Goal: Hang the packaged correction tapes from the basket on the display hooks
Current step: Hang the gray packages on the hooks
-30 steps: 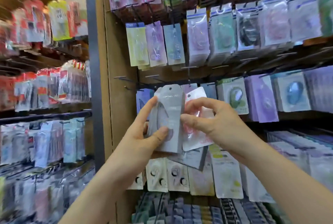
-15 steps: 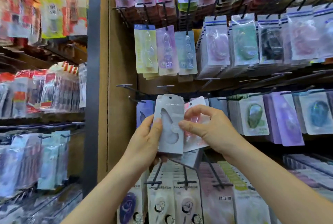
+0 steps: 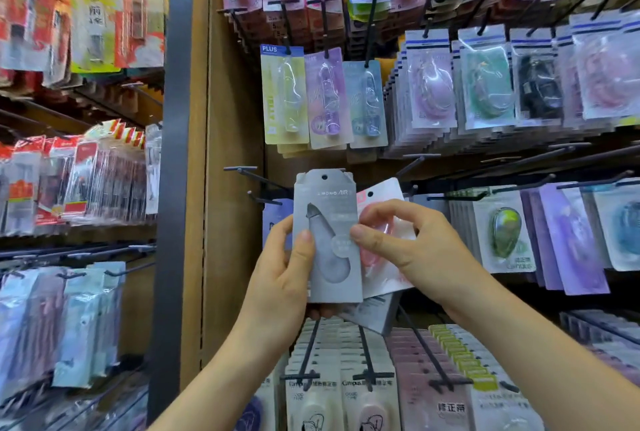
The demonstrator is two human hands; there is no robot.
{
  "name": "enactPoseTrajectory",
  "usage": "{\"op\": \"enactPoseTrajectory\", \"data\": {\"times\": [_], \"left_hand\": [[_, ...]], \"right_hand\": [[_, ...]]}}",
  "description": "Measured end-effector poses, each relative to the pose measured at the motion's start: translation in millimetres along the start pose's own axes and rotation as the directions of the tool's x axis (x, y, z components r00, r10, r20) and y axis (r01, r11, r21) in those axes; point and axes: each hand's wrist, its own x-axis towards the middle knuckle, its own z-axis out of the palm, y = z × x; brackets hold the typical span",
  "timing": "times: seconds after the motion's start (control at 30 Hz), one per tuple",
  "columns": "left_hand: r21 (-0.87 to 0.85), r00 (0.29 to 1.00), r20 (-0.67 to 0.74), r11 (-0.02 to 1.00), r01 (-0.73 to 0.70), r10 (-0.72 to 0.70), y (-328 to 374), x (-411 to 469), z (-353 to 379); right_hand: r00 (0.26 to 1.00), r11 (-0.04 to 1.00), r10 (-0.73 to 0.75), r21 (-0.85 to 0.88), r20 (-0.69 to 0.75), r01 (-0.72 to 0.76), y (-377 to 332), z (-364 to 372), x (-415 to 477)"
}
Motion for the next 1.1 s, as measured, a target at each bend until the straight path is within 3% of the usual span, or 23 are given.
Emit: {"op": "enactPoseTrajectory", "data": {"times": [0.17, 0.3, 0.47, 0.63, 0.93, 1.1], "left_hand": [[-0.113, 0.991, 0.042, 0.985, 0.133, -0.129, -11, -12, 4], [-0.030, 0.952, 0.089, 0.955, 0.295, -0.291, -13, -2, -3], [0.060, 0.979, 0.034, 0.979, 0.197, -0.199, -2, 27, -6], [0.124, 0.990, 0.110, 0.989, 0.077, -0.091, 6, 47, -7], [0.073, 0.975, -0.082, 0.974, 0.214, -0.208, 6, 82, -4], [0.019, 0.973, -0.068, 0.975, 0.222, -0.220, 7, 88, -2]], "right_hand": [[0.967, 0.978, 0.205, -0.004, 0.152, -0.207, 8, -2, -11], [0.913, 0.940, 0.335, -0.015, 0.234, -0.341, 14, -2, -11], [0.938, 0.956, 0.290, -0.014, 0.188, -0.293, 15, 5, -7], [0.940, 0.960, 0.277, -0.017, 0.198, -0.279, 11, 6, 4], [0.918, 0.922, 0.363, -0.203, 0.159, -0.329, 15, 16, 15], [0.915, 0.921, 0.378, -0.156, 0.140, -0.356, 12, 13, 17]]}}
